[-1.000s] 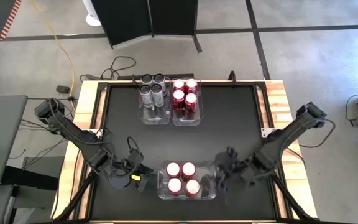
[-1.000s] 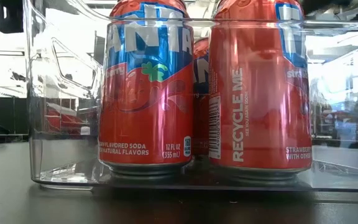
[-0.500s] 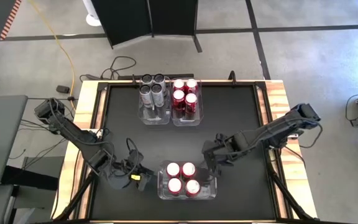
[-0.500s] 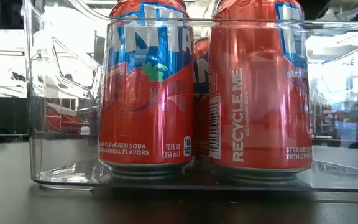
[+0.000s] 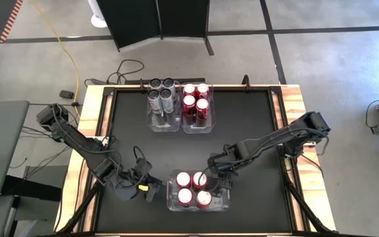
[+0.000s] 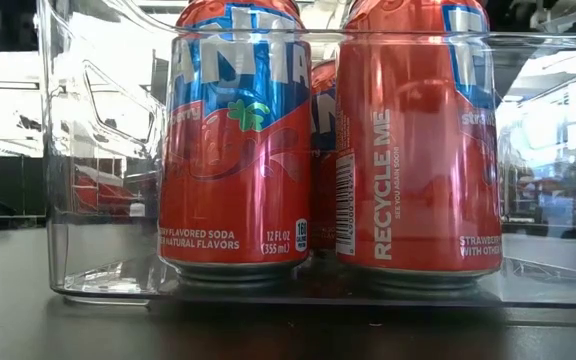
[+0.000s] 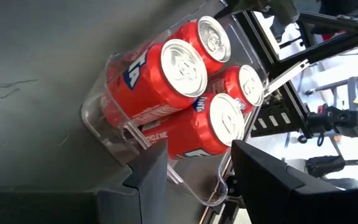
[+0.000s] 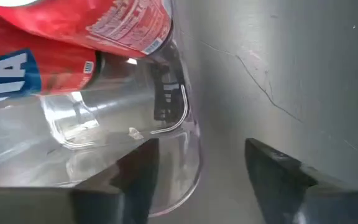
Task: Sort soda cans
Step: Move the bottom transparent bin on the right side of the top right transparent bin
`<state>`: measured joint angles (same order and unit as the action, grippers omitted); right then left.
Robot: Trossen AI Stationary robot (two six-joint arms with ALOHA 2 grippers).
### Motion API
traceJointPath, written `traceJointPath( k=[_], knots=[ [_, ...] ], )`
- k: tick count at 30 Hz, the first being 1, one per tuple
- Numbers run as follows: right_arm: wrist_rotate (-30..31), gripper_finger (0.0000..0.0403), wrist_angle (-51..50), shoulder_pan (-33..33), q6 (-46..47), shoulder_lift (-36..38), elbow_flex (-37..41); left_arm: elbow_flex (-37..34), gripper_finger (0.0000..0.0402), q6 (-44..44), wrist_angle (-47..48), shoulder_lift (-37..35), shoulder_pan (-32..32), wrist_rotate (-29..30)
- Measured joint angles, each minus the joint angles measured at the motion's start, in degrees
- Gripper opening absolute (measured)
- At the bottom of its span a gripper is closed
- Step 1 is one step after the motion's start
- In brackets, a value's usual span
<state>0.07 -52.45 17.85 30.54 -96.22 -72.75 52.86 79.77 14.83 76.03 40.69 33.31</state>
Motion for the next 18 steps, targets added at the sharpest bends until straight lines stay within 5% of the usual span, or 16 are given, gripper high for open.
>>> traceJointPath(
  k=[9, 18],
  knots=[
    [-1.33, 0.0026, -0.52, 0.0, 3.62, -0.2, -0.07, 0.0, 0.0173, 0.02, 0.55, 0.0, -0.42, 0.18],
    [-0.95, 0.0018, -1.32, 1.94, 12.73, -0.07, -0.07, 0.0, 0.0173, 0.02, 0.95, 0.0, -0.85, 0.18]
  ],
)
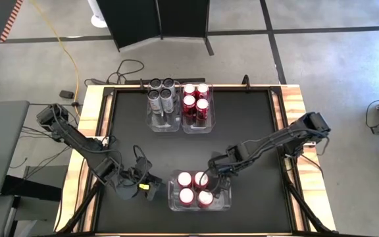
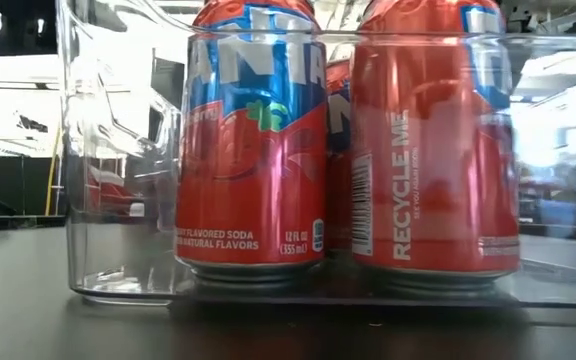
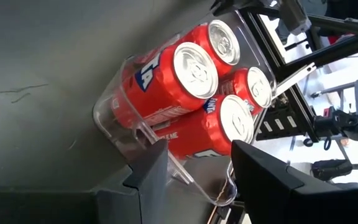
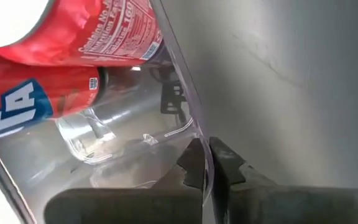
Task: Sort soda cans
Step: Move the bottom transparent bin on the right side of the top right transparent bin
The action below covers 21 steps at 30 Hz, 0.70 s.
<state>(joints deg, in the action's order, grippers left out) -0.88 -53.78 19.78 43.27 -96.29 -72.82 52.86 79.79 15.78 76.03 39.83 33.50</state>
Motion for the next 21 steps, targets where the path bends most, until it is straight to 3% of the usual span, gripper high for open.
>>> traceJointPath(
  k=[14, 21],
  knots=[
    [0.01, 0.0006, -2.34, 9.79, 25.76, 0.11, 0.0, 0.0, 0.0173, -1.0, -0.2, 0.0, -0.63, -1.24],
    [0.49, 0.0011, -0.42, 15.35, 41.8, 0.11, 0.04, 0.0, 0.0173, -5.42, -7.55, 0.0, -0.53, -4.49]
  ],
)
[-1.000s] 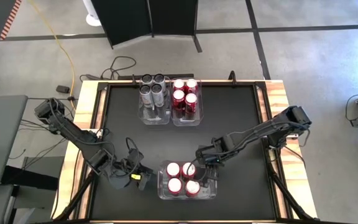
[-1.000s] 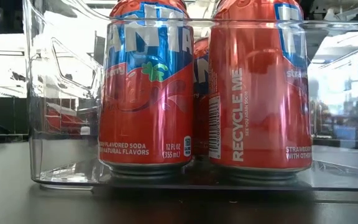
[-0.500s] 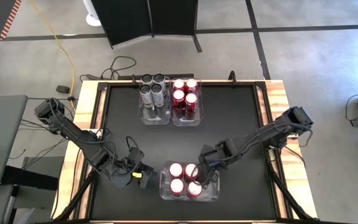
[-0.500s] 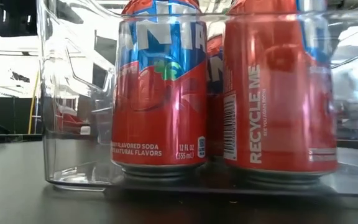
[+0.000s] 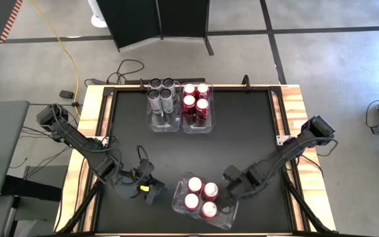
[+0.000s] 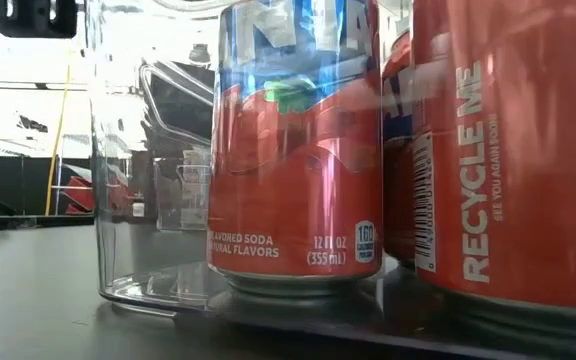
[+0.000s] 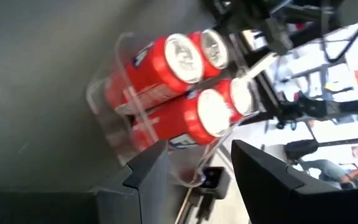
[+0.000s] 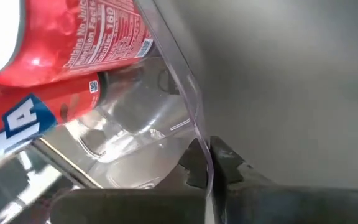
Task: Sort soda cans
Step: Move the bottom transparent bin on the right side of the top right transparent bin
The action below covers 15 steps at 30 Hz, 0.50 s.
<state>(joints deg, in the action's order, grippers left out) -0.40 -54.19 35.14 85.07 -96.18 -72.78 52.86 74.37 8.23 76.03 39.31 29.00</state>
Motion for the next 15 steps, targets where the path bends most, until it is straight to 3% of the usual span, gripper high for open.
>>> traceJointPath(
  k=[7, 10, 15],
  knots=[
    [6.6, 0.0081, 0.38, 2.63, 8.96, -0.09, 0.09, 0.0, 0.0174, -3.37, 3.35, 2.48, -0.83, 2.31],
    [8.05, 0.0122, 0.48, 3.28, 10.0, -0.09, 0.09, -0.04, 0.0178, -3.17, -0.13, 6.3, -0.87, 2.25],
    [12.25, 0.0201, 0.96, 4.0, 9.98, 1.19, 0.07, -0.04, 0.0195, 4.35, -4.64, 14.21, -1.16, 0.03]
  ],
)
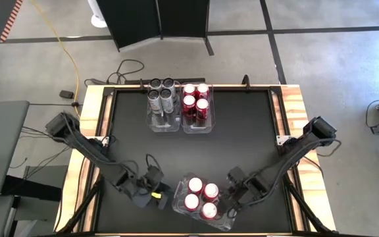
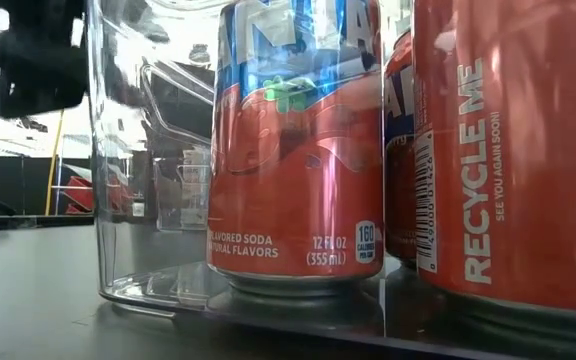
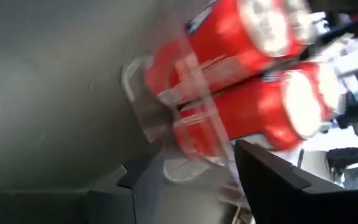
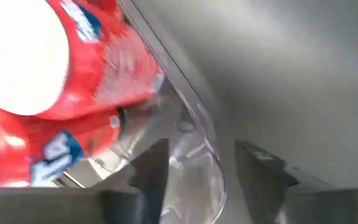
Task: Sort soda cans
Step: Move the bottom transparent bin on the right side of the top right transparent bin
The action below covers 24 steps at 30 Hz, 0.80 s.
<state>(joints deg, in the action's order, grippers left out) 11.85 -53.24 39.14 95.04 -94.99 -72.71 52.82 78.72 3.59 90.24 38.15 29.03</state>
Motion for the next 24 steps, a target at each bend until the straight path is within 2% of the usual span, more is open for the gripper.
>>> traceJointPath(
  k=[5, 11, 14, 17, 20, 24],
  knots=[
    [2.64, 0.026, -0.23, 0.45, -0.65, 2.48, -0.09, 0.11, 0.0205, 4.65, -1.34, 2.47, -0.07, -0.47],
    [3.65, 0.0269, -1.42, 0.63, -1.07, 4.97, -0.11, 0.02, 0.0206, -0.12, -2.5, 1.26, -0.69, -0.85],
    [3.74, 0.0262, -2.98, 0.47, -1.03, 5.41, -0.11, 0.02, 0.0206, -1.59, -3.34, 0.65, -1.3, -0.92],
    [3.72, 0.0245, -3.99, 0.08, -1.05, 5.48, -0.11, -0.01, 0.02, -0.41, -2.26, 0.8, -2.76, -4.47],
    [3.7, 0.022, -4.75, 0.04, -1.07, 5.48, -0.11, 0.0, 0.0183, 0.2, -2.32, 1.02, -4.48, -9.91],
    [3.65, 0.0179, -6.12, 0.19, -1.03, 5.67, -0.11, 0.07, 0.0153, -0.87, -1.84, 0.96, -5.8, -10.97]
  ],
)
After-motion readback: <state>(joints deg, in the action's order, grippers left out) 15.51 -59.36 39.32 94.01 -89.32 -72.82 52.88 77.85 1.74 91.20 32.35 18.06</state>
